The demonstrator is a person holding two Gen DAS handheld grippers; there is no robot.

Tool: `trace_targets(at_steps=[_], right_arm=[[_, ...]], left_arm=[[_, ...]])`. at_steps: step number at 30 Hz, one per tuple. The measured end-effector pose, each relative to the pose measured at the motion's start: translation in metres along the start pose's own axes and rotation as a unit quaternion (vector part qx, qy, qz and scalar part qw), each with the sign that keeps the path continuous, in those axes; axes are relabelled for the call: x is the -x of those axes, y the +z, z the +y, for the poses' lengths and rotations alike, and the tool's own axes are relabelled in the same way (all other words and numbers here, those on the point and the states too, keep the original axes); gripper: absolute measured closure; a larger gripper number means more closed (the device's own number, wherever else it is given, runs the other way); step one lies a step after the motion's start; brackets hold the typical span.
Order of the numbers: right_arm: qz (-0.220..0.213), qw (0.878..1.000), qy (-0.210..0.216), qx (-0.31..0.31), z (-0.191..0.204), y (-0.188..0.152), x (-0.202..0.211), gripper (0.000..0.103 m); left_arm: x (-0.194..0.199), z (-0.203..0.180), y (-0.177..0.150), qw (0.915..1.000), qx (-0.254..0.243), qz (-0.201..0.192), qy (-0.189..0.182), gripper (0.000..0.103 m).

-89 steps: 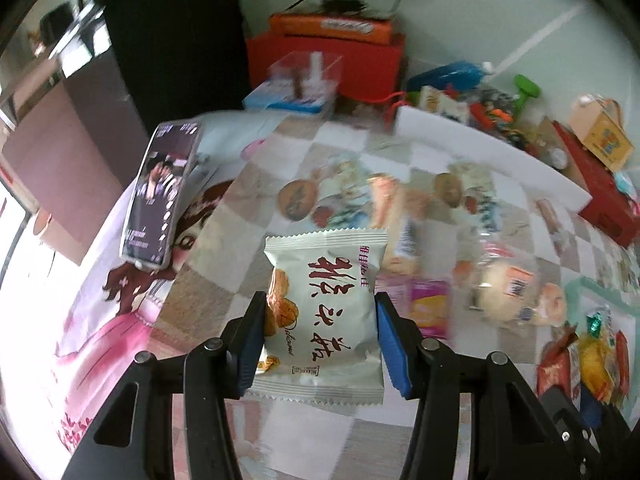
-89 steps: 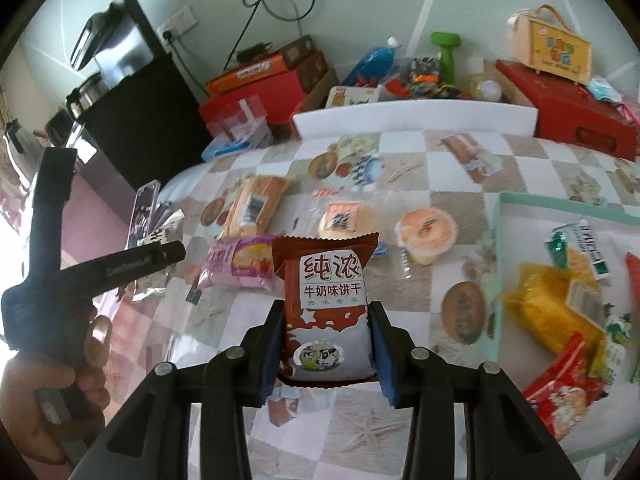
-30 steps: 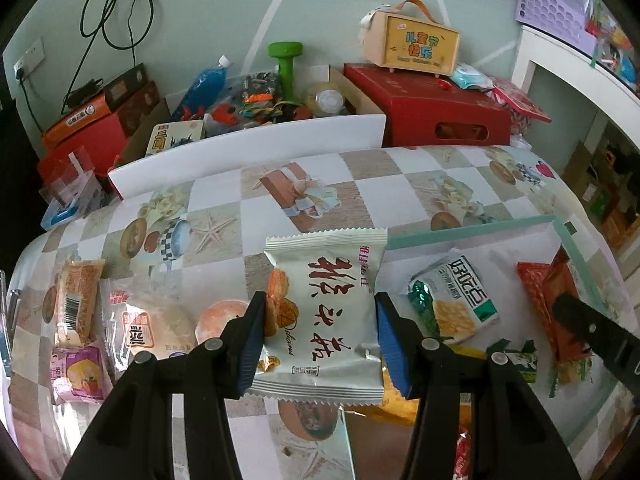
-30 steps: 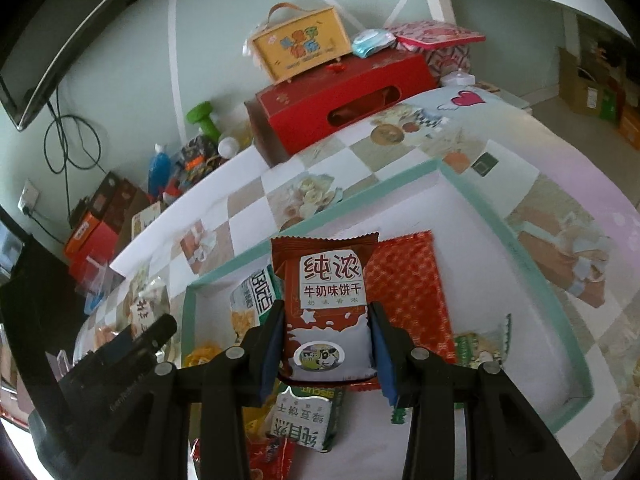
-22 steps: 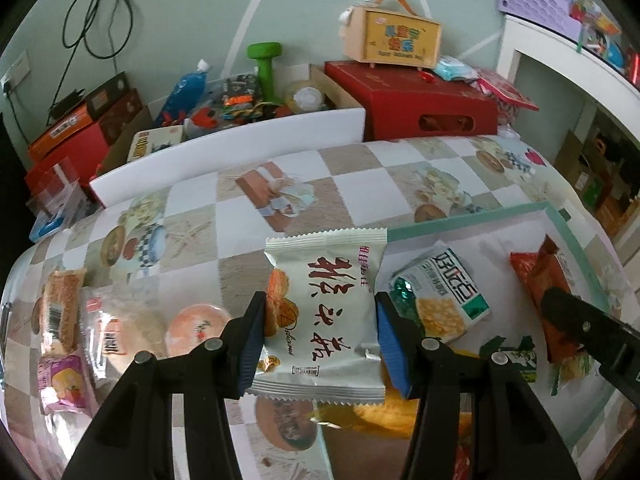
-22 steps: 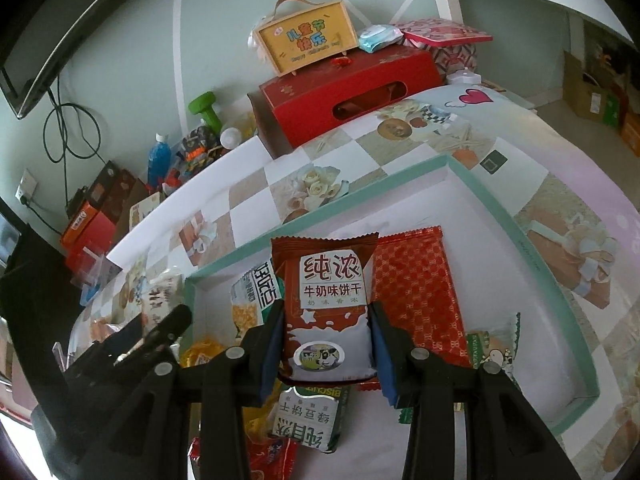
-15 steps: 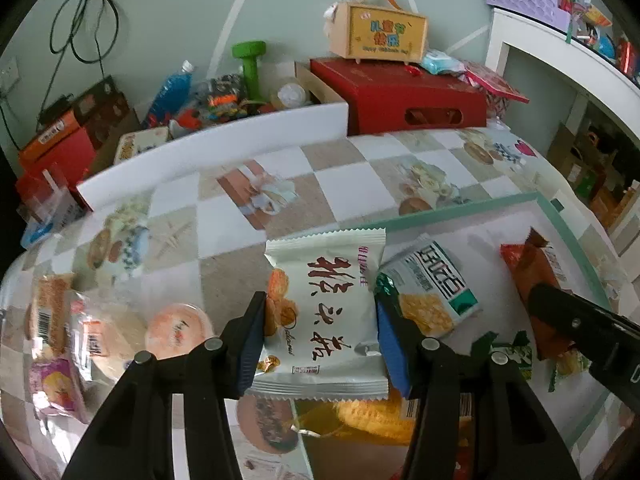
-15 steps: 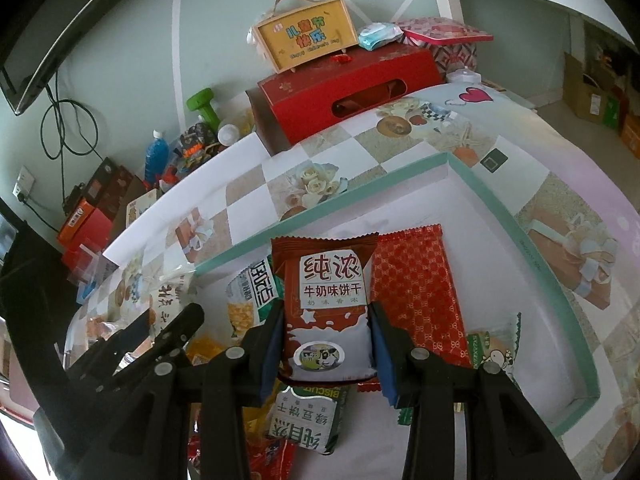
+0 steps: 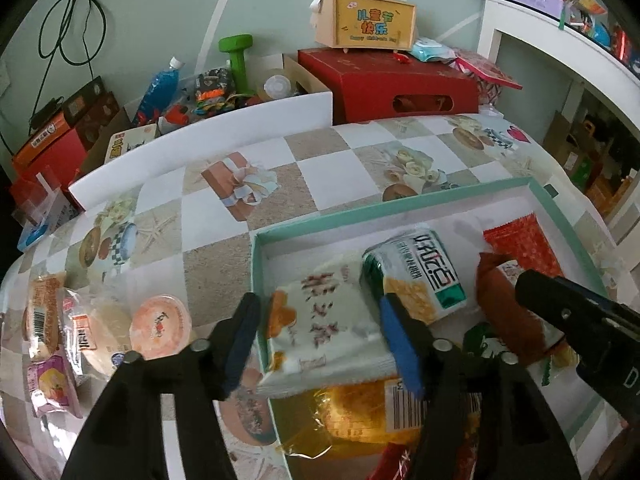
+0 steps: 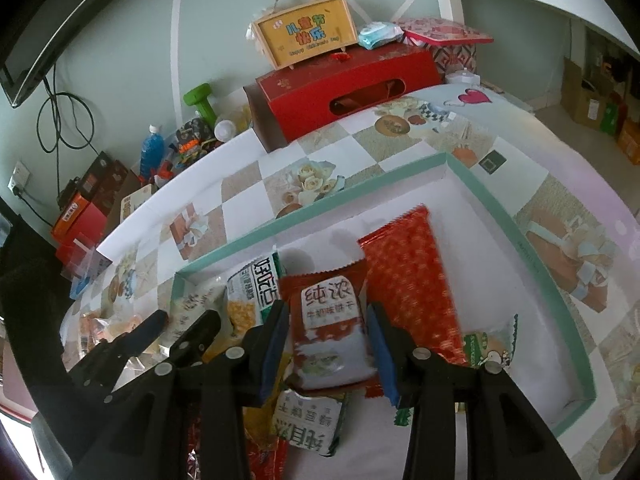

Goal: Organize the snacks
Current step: 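Carry the pastry bag and milk biscuit pack into the tray and open both tools, then move both tools back over the remaining snacks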

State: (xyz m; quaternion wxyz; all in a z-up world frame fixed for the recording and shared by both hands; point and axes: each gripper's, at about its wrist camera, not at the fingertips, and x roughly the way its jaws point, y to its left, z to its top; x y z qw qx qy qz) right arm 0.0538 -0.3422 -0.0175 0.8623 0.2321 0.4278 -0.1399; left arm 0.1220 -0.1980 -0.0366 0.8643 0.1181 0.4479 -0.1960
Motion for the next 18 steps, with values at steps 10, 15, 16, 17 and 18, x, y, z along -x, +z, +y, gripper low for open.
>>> trace_targets(at_steps=[10,15,16,17,18], right_arm=[[-0.008,1.0,-0.006,0.012,0.004,0.001,0.007,0.056],[-0.002,1.0,-0.013,0.013,0.003,0.002,0.005,0.039],[0.0,1.0,-0.014,0.013,0.003,0.002,0.004,0.037],[0.0,1.0,-0.015,0.014,0.003,0.002,0.004,0.034],[0.002,1.0,-0.018,0.016,0.004,0.002,0.003,0.031]], left_arm=[[0.019,0.015,0.007,0.9994,0.023,0.003,0.025,0.028],[0.022,0.029,0.008,0.9978,0.042,0.005,0.051,0.019],[0.021,0.031,0.008,0.9974,0.046,0.006,0.055,0.019],[0.021,0.035,0.008,0.997,0.051,0.006,0.058,0.016],[0.02,0.037,0.007,0.9965,0.057,0.007,0.061,0.013]])
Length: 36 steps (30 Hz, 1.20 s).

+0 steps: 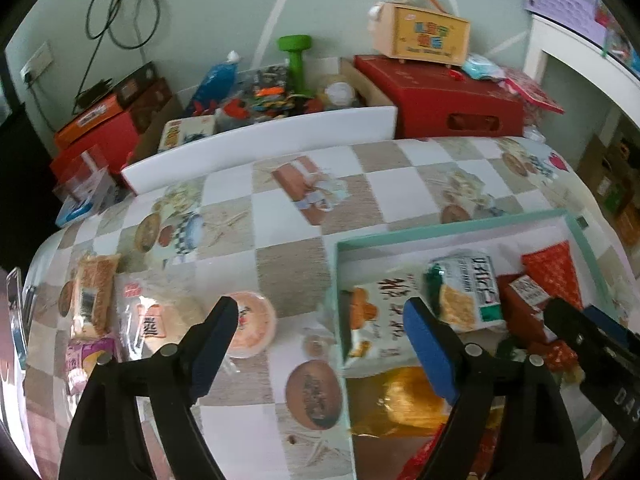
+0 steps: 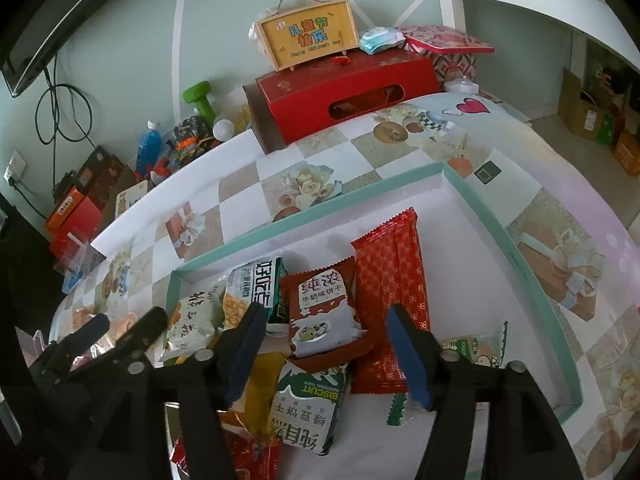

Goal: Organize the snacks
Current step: 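Move both tools back over the remaining snacks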

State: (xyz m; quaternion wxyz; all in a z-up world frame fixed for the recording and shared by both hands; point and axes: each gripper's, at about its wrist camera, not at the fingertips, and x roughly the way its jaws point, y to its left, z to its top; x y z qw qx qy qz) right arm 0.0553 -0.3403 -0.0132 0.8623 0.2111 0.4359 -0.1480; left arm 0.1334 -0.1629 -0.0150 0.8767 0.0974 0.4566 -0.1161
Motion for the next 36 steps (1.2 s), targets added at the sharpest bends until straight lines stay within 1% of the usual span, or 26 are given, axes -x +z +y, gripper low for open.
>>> trace_targets(at_steps=[1,3,5,7,9,10,17,22,25,31,36], right_arm=[[0.001,1.0,-0.002,0.001,0.0,0.0,-0.001,0.027],[0.003,1.0,-0.007,0.003,0.0,0.0,-0.002,0.022],[0.003,1.0,-0.015,0.002,-0.001,0.0,-0.003,0.013],[0.003,1.0,-0.023,0.002,-0.002,0.0,-0.004,0.011],[0.001,1.0,-0.031,0.002,-0.003,0.0,-0.004,0.007],[0.0,0.999,-0.033,0.001,-0.004,0.0,-0.004,0.0],[-0.006,0.999,-0.044,-0.004,-0.008,0.0,-0.003,0.0],[-0.017,0.999,-0.051,0.003,-0.006,0.0,-0.001,0.0],[-0.021,0.999,-0.049,0.004,-0.005,0.0,0.0,0.0],[-0.015,0.999,-0.048,0.01,0.0,0.001,-0.001,0.0],[-0.029,0.999,-0.031,0.004,0.007,0.002,0.006,0.0]], left_arm=[[-0.002,0.003,0.0,1.0,0.005,0.002,0.004,0.006],[-0.003,0.005,-0.001,0.9999,0.007,0.003,0.009,0.005],[-0.004,0.007,-0.002,0.9998,0.01,0.005,0.017,0.005],[-0.006,0.009,-0.002,0.9997,0.013,0.007,0.019,0.005],[-0.008,0.01,-0.002,0.9996,0.017,0.012,0.017,0.002],[-0.008,0.01,-0.002,0.9996,0.018,0.013,0.016,0.001],[-0.013,0.013,-0.004,0.9991,0.032,0.02,0.019,0.001],[-0.012,0.016,-0.003,0.999,0.039,0.017,0.015,0.001],[-0.011,0.016,-0.002,0.999,0.039,0.018,0.012,0.001],[-0.003,0.021,0.0,0.999,0.044,0.013,-0.001,0.001],[0.009,0.029,0.004,0.9989,0.047,0.002,-0.002,0.001]])
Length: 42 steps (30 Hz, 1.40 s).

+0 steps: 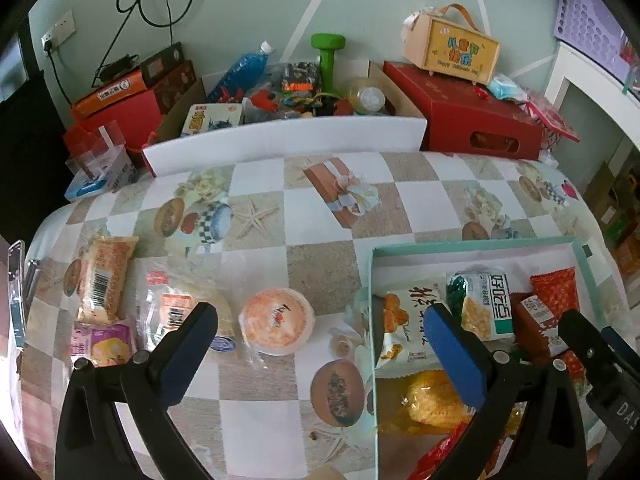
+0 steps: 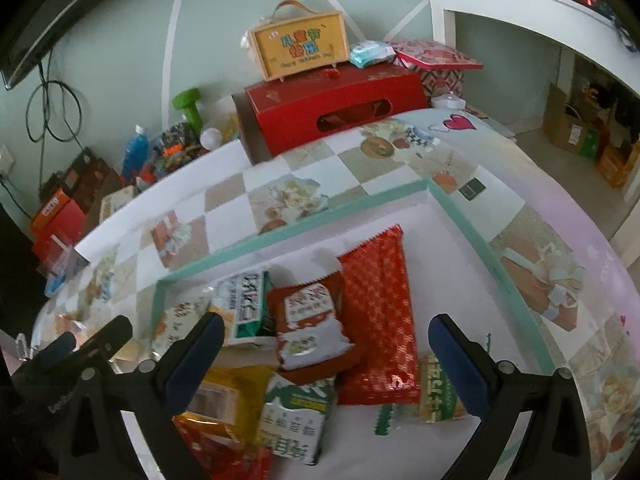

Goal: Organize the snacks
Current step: 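Move both tools back over the remaining snacks, then grasp the pink swiss roll with the left tool while the right tool grasps the orange jelly cup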

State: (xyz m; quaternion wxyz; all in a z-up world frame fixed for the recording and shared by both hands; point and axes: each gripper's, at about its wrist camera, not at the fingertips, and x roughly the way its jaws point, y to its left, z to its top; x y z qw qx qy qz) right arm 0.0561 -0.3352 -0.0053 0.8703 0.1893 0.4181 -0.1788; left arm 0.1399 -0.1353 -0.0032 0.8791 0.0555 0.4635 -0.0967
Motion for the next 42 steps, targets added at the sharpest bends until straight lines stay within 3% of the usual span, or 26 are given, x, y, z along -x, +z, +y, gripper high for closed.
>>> trace_targets(at_steps=[10,15,22,31,42], right_arm=[[-0.023,0.998,0.052,0.012,0.034,0.0,0.014,0.0],[-0.023,0.996,0.076,0.038,0.064,-0.006,0.016,0.0],[-0.02,0.99,0.112,0.082,0.111,-0.02,0.022,0.0],[-0.016,0.982,0.133,0.129,0.156,-0.04,0.021,0.001],[0.019,0.974,0.145,0.17,0.188,-0.06,-0.01,0.024]], left_arm=[[0.031,0.042,0.008,0.9993,0.026,-0.026,0.011,0.001],[0.04,0.08,0.008,0.9971,0.056,-0.03,0.041,0.001],[0.046,0.148,-0.005,0.988,0.137,-0.016,0.07,0.001],[0.049,0.206,-0.025,0.9746,0.2,0.003,0.1,0.001],[0.002,0.215,-0.041,0.9689,0.211,0.066,0.11,0.001]])
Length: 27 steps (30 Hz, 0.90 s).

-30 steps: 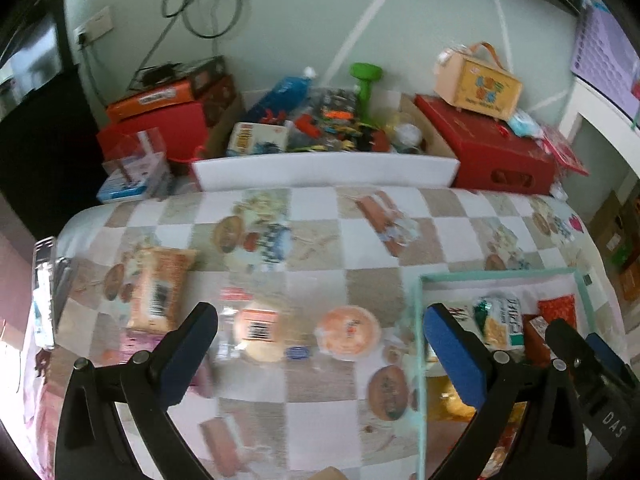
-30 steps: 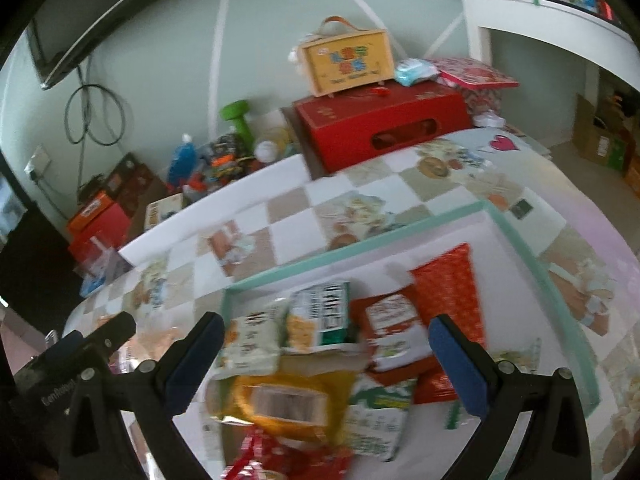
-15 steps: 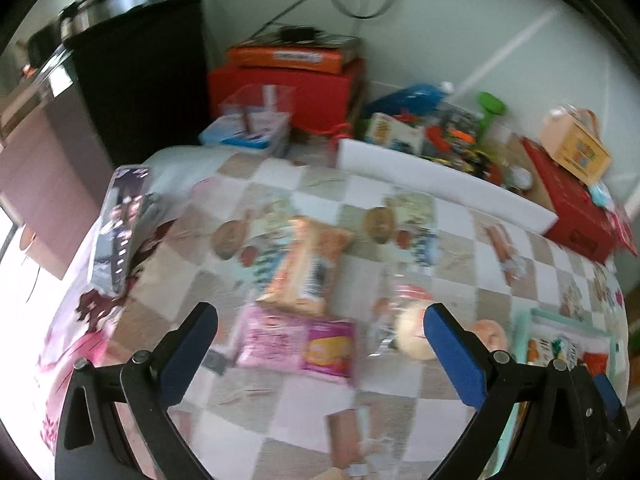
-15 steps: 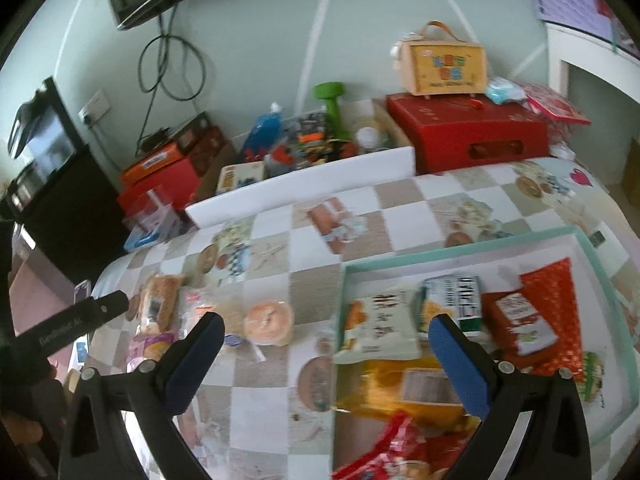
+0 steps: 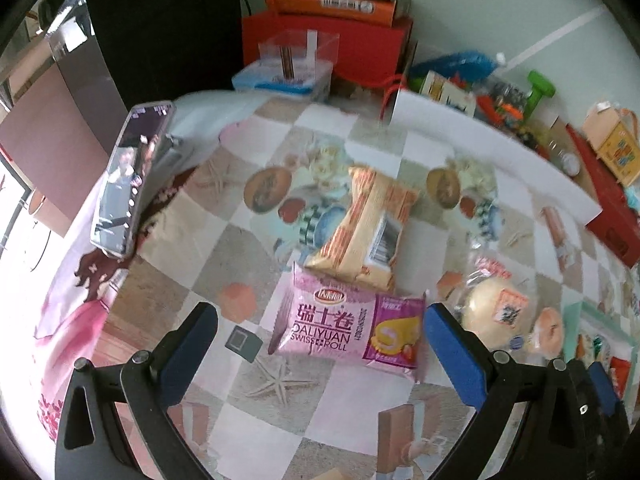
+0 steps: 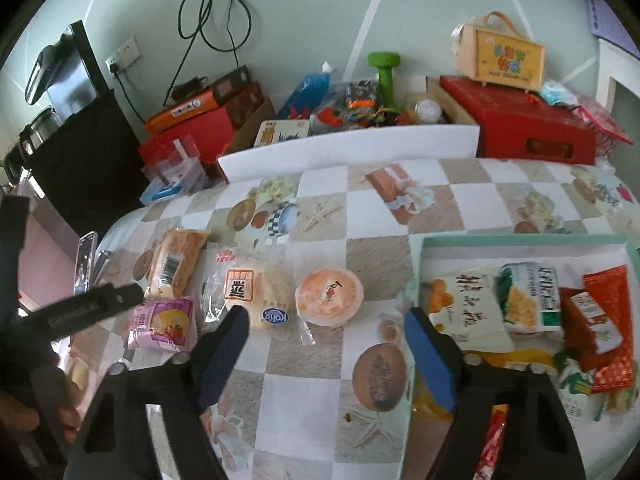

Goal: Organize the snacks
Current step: 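Grasp the pink swiss roll with the left tool while the right tool grasps the orange jelly cup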

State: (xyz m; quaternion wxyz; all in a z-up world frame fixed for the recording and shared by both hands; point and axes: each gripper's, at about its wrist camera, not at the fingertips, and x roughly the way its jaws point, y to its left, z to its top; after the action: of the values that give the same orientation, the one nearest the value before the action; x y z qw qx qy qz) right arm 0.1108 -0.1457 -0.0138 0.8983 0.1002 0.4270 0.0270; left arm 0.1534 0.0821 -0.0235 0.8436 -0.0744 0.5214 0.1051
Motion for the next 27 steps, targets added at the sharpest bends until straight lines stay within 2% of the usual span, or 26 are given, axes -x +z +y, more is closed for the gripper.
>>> trace_targets(at_steps=[5,12,17,21,27], right_arm=[[0.006,1.0,0.001,0.002,0.0,0.004,-0.015,0.033],[0.025,1.0,0.0,0.01,0.002,0.004,-0.036,0.036],[0.035,0.999,-0.007,0.014,0.003,0.003,-0.05,0.037],[0.038,0.999,-0.013,0.014,0.002,0.003,-0.058,0.04],[0.04,0.999,-0.014,0.012,0.001,0.003,-0.064,0.05]], left_arm=[[-0.025,-0.007,-0.004,0.9996,-0.005,0.028,-0.007,0.001],[-0.049,-0.02,-0.006,0.9985,-0.02,0.048,-0.019,0.001],[-0.061,-0.022,-0.004,0.9979,-0.014,0.056,-0.029,0.001],[-0.066,-0.021,-0.005,0.998,-0.026,0.054,-0.021,0.001],[-0.068,-0.026,-0.005,0.998,-0.037,0.05,-0.013,0.001]])
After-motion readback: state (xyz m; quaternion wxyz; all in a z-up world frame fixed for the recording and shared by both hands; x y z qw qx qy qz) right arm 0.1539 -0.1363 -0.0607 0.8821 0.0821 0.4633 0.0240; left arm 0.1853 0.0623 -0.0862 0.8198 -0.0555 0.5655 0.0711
